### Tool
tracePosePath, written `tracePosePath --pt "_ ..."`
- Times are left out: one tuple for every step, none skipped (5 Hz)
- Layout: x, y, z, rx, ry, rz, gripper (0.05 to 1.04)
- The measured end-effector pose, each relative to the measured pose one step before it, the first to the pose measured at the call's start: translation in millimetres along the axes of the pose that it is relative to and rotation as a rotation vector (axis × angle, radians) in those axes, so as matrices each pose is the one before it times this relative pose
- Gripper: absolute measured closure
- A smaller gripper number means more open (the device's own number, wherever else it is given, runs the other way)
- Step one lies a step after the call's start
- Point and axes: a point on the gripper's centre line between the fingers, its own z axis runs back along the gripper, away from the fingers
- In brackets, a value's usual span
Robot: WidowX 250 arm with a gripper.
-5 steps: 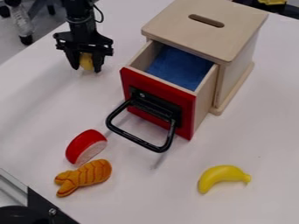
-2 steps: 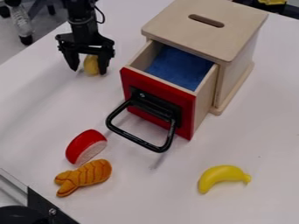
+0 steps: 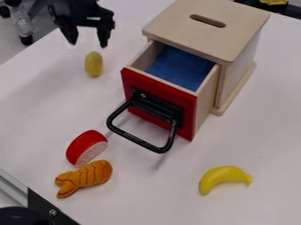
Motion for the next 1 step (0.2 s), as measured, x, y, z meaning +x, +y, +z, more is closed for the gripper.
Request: tracePosePath --pt "0.18 -2.76 25.38 -0.0089 -0.0571 -0.0352 0.084"
